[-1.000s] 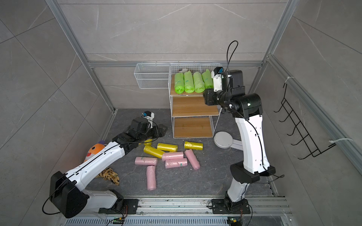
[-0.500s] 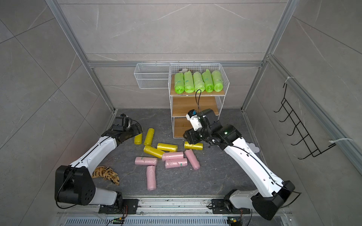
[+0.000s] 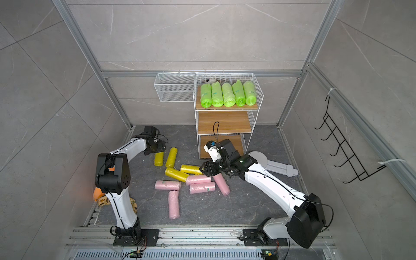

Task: Sort the rolls of trash bags by color and place them on the shelf
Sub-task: Pick up the roll of trash bags from the center of the board.

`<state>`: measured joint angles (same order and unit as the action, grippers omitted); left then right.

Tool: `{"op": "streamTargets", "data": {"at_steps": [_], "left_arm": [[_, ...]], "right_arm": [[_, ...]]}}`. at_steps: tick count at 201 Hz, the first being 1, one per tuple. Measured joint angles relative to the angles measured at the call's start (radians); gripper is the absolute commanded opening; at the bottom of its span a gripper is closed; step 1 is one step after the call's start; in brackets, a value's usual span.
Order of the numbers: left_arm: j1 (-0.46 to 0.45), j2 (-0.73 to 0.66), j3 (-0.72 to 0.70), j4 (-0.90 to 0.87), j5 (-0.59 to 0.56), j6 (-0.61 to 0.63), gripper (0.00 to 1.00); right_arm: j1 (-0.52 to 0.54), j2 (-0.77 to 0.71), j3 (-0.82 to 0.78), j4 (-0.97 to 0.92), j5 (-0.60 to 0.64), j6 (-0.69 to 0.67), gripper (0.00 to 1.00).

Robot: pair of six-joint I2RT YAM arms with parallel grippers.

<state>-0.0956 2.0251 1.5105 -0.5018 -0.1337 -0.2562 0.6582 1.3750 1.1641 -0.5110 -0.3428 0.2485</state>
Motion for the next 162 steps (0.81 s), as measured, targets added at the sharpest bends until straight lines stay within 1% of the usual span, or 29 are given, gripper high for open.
{"op": "streamTargets", "data": {"at_steps": [20,43,78,103,122,135,147,162], "left_arm": [[0.005,0.077,0.072,-0.034,0.001,0.028,0.79],[0.006,0.138,0.129,-0.058,0.009,0.045,0.68],[0.006,0.174,0.186,-0.082,0.013,0.058,0.52],[0.006,0.173,0.187,-0.084,0.007,0.057,0.45],[0.007,0.14,0.147,-0.064,0.004,0.044,0.41],[0.007,0.087,0.094,-0.053,0.005,0.026,0.37],[0.008,0.019,0.039,-0.037,0.012,0.002,0.33],[0.01,-0.099,-0.042,0.007,0.034,-0.038,0.31]], "right_arm": [[0.001,0.007,0.0,0.014,-0.006,0.009,0.69],[0.003,0.01,-0.003,0.027,-0.006,0.022,0.69],[0.003,0.014,-0.018,0.045,-0.006,0.049,0.69],[0.003,0.014,-0.027,0.049,-0.005,0.065,0.69],[0.004,0.014,-0.027,0.054,-0.006,0.075,0.7],[0.005,0.014,-0.027,0.064,-0.006,0.086,0.7],[0.008,0.014,-0.027,0.08,-0.013,0.106,0.71],[0.014,0.014,-0.028,0.116,-0.023,0.134,0.72]]}}
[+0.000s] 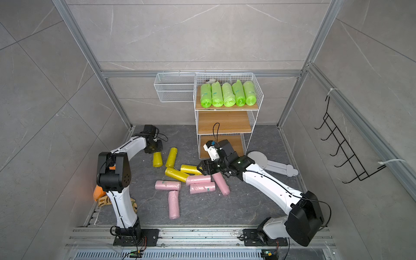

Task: Sort the rolls of trash bags by color and place them on the shelf
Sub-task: Pick up the roll of trash bags from the center of the board.

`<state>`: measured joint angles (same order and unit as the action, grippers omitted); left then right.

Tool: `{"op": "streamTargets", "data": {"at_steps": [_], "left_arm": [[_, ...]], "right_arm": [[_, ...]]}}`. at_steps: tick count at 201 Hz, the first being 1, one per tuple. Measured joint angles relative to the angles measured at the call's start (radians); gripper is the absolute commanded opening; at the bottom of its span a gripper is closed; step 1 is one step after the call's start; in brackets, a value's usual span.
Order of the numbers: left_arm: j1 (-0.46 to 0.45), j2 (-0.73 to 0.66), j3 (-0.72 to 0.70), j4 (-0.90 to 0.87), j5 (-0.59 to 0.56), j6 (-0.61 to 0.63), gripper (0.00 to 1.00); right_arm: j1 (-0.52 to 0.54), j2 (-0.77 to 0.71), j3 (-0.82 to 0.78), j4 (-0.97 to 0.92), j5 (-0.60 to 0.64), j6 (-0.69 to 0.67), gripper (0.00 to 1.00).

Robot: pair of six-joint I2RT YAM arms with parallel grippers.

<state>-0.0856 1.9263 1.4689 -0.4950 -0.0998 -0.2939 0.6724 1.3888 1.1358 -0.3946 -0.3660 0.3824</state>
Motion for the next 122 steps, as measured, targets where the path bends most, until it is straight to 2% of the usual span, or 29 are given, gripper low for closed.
{"op": "streamTargets", "data": {"at_steps": [34,58,95,122], "left_arm": [[0.001,-0.318,-0.185,0.152,0.08,-0.124,0.28],[0.001,-0.506,-0.319,0.289,0.166,-0.259,0.27],[-0.024,-0.698,-0.575,0.535,0.258,-0.554,0.26],[-0.117,-0.787,-0.714,0.647,0.256,-0.748,0.27]], "right_arm": [[0.029,0.0,-0.006,0.099,-0.021,0.067,0.72],[0.056,-0.002,-0.021,0.165,-0.015,0.108,0.74],[0.117,-0.003,-0.039,0.301,0.035,0.169,0.81],[0.175,-0.005,-0.067,0.438,0.093,0.225,0.88]]}}
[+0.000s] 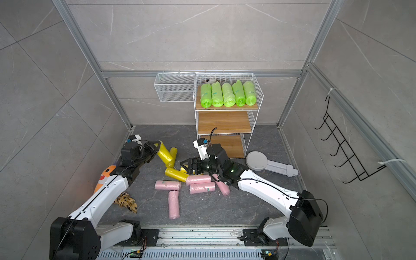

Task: Sort the rolls of trash bags by color and place them on the shelf
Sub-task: Pick up the roll of trash bags from the center of the board.

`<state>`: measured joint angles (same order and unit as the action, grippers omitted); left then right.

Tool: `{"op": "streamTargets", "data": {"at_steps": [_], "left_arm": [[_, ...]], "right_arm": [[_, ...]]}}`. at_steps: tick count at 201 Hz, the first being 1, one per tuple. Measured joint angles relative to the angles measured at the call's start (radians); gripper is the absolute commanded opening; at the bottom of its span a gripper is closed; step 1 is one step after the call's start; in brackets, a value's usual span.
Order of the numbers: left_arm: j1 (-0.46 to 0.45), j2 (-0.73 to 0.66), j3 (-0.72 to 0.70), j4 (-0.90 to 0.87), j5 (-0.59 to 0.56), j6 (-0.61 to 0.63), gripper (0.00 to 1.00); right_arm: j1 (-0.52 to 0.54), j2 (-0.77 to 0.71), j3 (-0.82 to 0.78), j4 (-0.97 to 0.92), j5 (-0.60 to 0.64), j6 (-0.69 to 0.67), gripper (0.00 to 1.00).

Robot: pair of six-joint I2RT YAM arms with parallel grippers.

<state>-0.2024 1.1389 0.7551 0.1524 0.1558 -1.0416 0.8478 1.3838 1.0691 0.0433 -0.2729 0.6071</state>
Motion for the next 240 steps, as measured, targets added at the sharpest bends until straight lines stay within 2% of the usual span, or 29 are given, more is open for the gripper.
{"op": "streamTargets", "data": {"at_steps": [17,55,85,116,131,207,224,240], "left_arm": [[-0.061,-0.049,-0.053,0.056,-0.015,-0.101,0.27],[-0.147,-0.14,-0.123,0.155,-0.088,-0.266,0.27],[-0.189,-0.159,-0.147,0.202,-0.128,-0.346,0.27],[-0.219,-0.159,-0.158,0.224,-0.148,-0.399,0.27],[-0.225,-0.158,-0.161,0.233,-0.153,-0.418,0.27],[-0.23,-0.158,-0.167,0.268,-0.155,-0.47,0.28],[-0.23,-0.158,-0.173,0.275,-0.156,-0.476,0.3],[-0.23,-0.158,-0.178,0.284,-0.156,-0.481,0.36]], "right_arm": [[0.029,0.001,-0.017,0.064,0.034,0.036,0.93],[0.068,0.011,-0.045,0.142,0.136,0.075,0.96],[0.076,0.013,-0.085,0.175,0.203,0.082,0.96],[0.076,0.039,-0.089,0.248,0.193,0.082,0.92],[0.077,0.051,-0.089,0.276,0.187,0.08,0.87],[0.081,0.092,-0.087,0.351,0.167,0.08,0.48],[0.081,0.096,-0.087,0.355,0.168,0.068,0.37],[0.081,0.096,-0.087,0.354,0.169,0.062,0.32]]}}
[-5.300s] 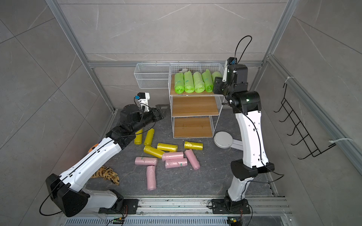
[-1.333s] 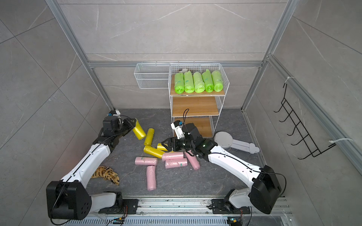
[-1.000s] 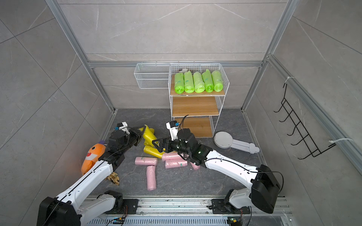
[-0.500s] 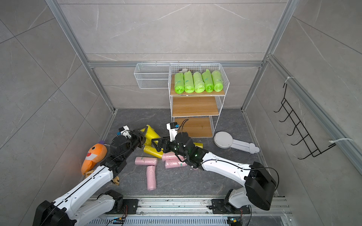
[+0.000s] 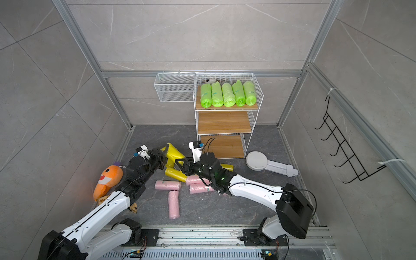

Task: Sort the rolls of trash bags by color and place them on the shelf
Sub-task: Pick up the roll of trash bags from the center of the board, then place the roll of trash bags on the shelf.

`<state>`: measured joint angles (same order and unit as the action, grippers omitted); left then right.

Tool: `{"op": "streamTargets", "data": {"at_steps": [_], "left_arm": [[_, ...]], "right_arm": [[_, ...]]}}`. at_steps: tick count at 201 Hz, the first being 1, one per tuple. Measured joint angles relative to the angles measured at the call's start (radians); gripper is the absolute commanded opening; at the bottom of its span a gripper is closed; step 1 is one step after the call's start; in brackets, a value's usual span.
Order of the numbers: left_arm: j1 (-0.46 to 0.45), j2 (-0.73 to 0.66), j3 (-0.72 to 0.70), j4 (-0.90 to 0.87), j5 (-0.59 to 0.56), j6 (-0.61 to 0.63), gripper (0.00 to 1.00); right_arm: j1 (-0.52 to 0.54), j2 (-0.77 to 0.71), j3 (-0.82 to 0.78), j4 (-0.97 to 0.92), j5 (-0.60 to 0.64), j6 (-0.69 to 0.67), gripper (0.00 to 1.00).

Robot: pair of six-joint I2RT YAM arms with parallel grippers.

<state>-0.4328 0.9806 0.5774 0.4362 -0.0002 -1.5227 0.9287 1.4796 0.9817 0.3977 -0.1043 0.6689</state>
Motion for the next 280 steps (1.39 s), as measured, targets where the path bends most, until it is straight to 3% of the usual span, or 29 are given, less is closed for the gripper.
{"op": "streamTargets", "data": {"at_steps": [15,40,64,129,179,232,280], "left_arm": [[0.0,0.001,0.0,0.006,0.0,-0.005,0.45],[-0.001,0.004,0.0,0.019,0.002,-0.006,0.7],[-0.001,0.004,0.0,0.006,-0.002,0.032,0.79],[0.001,0.004,0.084,-0.21,-0.084,0.347,0.85],[0.001,0.035,0.194,-0.327,-0.095,0.546,0.85],[0.001,0.069,0.201,-0.359,-0.068,0.604,0.85],[0.001,0.087,0.209,-0.362,-0.043,0.614,0.85]], "right_arm": [[0.0,-0.002,0.0,-0.003,0.001,-0.011,0.29],[-0.005,-0.027,0.0,-0.054,0.005,-0.038,0.27],[-0.026,-0.079,0.0,-0.141,-0.006,-0.061,0.27],[-0.11,-0.284,0.074,-0.577,-0.04,-0.17,0.26],[-0.175,-0.352,0.184,-0.846,0.046,-0.242,0.26],[-0.221,-0.348,0.276,-0.917,0.165,-0.282,0.25],[-0.227,-0.273,0.299,-0.849,0.261,-0.29,0.25]]}}
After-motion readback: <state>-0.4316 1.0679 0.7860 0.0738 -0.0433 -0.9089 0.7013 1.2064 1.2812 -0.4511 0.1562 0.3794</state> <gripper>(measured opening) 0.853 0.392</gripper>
